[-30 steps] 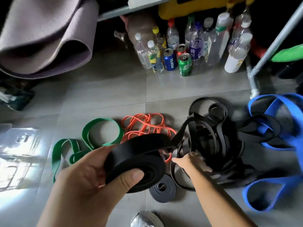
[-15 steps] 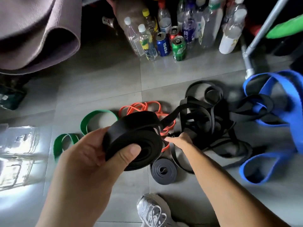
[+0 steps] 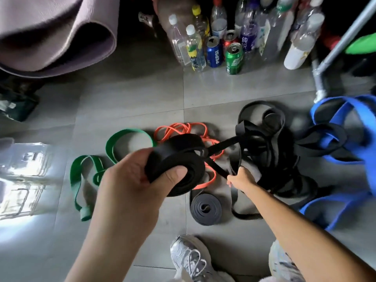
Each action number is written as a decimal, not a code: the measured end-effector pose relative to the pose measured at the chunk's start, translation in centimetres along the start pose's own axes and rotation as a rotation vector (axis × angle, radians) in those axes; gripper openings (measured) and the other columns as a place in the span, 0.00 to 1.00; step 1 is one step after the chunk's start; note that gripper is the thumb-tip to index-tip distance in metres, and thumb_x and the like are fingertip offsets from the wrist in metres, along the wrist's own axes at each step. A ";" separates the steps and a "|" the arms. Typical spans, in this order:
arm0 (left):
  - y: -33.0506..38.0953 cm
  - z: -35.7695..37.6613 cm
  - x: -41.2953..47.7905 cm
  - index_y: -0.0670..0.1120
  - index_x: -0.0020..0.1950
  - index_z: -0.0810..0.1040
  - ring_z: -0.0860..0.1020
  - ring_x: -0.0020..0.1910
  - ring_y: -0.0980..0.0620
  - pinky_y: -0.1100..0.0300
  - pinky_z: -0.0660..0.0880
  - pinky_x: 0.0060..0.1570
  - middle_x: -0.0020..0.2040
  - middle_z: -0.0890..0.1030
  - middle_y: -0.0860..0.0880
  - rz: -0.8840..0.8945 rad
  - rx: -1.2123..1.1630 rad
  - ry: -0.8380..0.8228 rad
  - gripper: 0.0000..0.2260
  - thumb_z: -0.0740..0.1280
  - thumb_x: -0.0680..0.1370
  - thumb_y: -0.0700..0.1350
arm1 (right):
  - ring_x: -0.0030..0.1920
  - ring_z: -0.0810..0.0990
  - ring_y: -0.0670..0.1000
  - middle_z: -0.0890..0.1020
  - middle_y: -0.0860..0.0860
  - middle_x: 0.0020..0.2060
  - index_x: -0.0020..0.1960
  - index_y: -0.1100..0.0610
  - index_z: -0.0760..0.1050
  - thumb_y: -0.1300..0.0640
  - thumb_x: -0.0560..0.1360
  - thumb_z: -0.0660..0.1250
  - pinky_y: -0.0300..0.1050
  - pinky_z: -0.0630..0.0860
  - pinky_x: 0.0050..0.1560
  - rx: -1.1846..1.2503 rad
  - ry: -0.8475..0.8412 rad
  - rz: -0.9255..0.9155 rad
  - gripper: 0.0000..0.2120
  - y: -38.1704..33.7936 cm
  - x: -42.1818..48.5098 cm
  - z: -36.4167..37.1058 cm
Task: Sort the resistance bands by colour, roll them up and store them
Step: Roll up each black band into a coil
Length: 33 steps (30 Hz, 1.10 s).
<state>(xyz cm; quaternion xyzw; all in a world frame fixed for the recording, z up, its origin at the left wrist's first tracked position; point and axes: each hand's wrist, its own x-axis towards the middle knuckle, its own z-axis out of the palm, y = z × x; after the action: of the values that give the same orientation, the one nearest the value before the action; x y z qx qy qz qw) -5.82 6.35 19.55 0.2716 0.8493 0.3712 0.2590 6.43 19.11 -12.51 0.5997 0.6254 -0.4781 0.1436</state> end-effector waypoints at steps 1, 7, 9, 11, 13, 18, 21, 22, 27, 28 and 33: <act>0.3 0.2 0.1 0.61 0.42 0.81 0.79 0.32 0.62 0.65 0.74 0.36 0.34 0.82 0.60 0.016 0.026 0.023 0.12 0.72 0.60 0.56 | 0.29 0.77 0.50 0.76 0.47 0.22 0.40 0.62 0.74 0.54 0.70 0.68 0.42 0.69 0.33 0.017 -0.022 -0.037 0.10 0.4 -0.9 -1.2; 4.1 1.2 0.4 0.48 0.48 0.80 0.79 0.36 0.56 0.65 0.73 0.35 0.35 0.80 0.55 0.093 0.070 0.101 0.08 0.72 0.71 0.47 | 0.21 0.74 0.51 0.78 0.52 0.21 0.28 0.60 0.72 0.54 0.68 0.71 0.48 0.76 0.31 -0.119 -0.026 -0.231 0.14 -0.3 -8.9 -13.5; 5.2 1.2 0.7 0.44 0.47 0.80 0.78 0.38 0.49 0.60 0.73 0.37 0.37 0.80 0.49 0.105 0.036 0.138 0.08 0.72 0.72 0.47 | 0.25 0.79 0.52 0.80 0.52 0.23 0.31 0.61 0.75 0.54 0.67 0.70 0.44 0.75 0.31 -0.259 0.000 -0.283 0.12 -1.1 -12.1 -18.1; 6.1 1.5 1.0 0.43 0.45 0.79 0.76 0.33 0.51 0.63 0.71 0.32 0.34 0.79 0.49 0.098 -0.048 0.151 0.08 0.71 0.73 0.47 | 0.34 0.82 0.53 0.82 0.51 0.30 0.36 0.59 0.74 0.50 0.67 0.70 0.43 0.74 0.36 -0.535 0.068 -0.336 0.12 -1.8 -15.5 -22.1; 6.9 1.9 0.9 0.40 0.44 0.78 0.75 0.32 0.49 0.62 0.69 0.31 0.35 0.79 0.46 0.098 -0.097 0.163 0.09 0.71 0.73 0.46 | 0.46 0.81 0.55 0.81 0.53 0.39 0.38 0.54 0.70 0.45 0.67 0.68 0.42 0.72 0.42 -0.893 0.151 -0.405 0.13 -2.7 -18.9 -25.2; 8.5 2.6 0.0 0.47 0.32 0.68 0.70 0.29 0.54 0.62 0.64 0.28 0.30 0.71 0.52 0.165 -0.057 0.118 0.14 0.71 0.72 0.46 | 0.41 0.79 0.54 0.78 0.51 0.31 0.34 0.55 0.72 0.55 0.65 0.72 0.45 0.72 0.38 -0.740 0.224 -0.595 0.09 -5.0 -25.2 -31.6; 9.0 2.0 -0.2 0.47 0.31 0.67 0.70 0.29 0.51 0.59 0.65 0.30 0.29 0.71 0.52 0.161 -0.076 0.129 0.15 0.71 0.73 0.45 | 0.32 0.78 0.50 0.79 0.53 0.27 0.34 0.59 0.75 0.58 0.62 0.73 0.48 0.75 0.38 -0.290 0.306 -0.707 0.08 -5.8 -28.4 -33.7; 9.1 1.8 -0.3 0.46 0.33 0.69 0.71 0.30 0.50 0.58 0.66 0.32 0.29 0.72 0.51 0.169 -0.067 0.121 0.13 0.71 0.73 0.45 | 0.28 0.76 0.46 0.79 0.50 0.24 0.33 0.59 0.75 0.60 0.63 0.73 0.43 0.74 0.35 -0.117 0.324 -0.718 0.07 -5.9 -29.2 -34.0; 8.1 1.1 -1.3 0.40 0.45 0.78 0.78 0.39 0.44 0.55 0.74 0.41 0.38 0.80 0.44 0.216 0.069 0.037 0.08 0.71 0.72 0.44 | 0.22 0.73 0.41 0.76 0.46 0.19 0.32 0.58 0.71 0.77 0.68 0.62 0.39 0.73 0.34 0.553 0.458 -0.802 0.16 -8.5 -33.3 -35.5; 7.8 1.0 -1.4 0.40 0.47 0.79 0.79 0.41 0.43 0.53 0.75 0.42 0.41 0.81 0.43 0.221 0.107 0.018 0.09 0.72 0.72 0.44 | 0.22 0.74 0.41 0.76 0.46 0.19 0.33 0.58 0.71 0.78 0.69 0.61 0.38 0.73 0.32 0.646 0.466 -0.828 0.16 -9.2 -34.4 -36.0; 7.5 1.3 -2.0 0.40 0.48 0.79 0.79 0.41 0.43 0.58 0.71 0.38 0.39 0.80 0.44 0.219 0.172 -0.053 0.09 0.71 0.72 0.44 | 0.31 0.80 0.45 0.81 0.45 0.26 0.40 0.54 0.75 0.68 0.73 0.64 0.43 0.79 0.40 0.961 0.436 -0.958 0.10 -12.3 -40.4 -39.0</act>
<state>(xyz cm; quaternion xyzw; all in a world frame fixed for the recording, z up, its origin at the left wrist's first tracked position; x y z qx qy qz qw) -1.54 10.01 25.05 0.3935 0.8362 0.3156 0.2152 20.52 26.62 42.73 0.3381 0.5547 -0.5806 -0.4908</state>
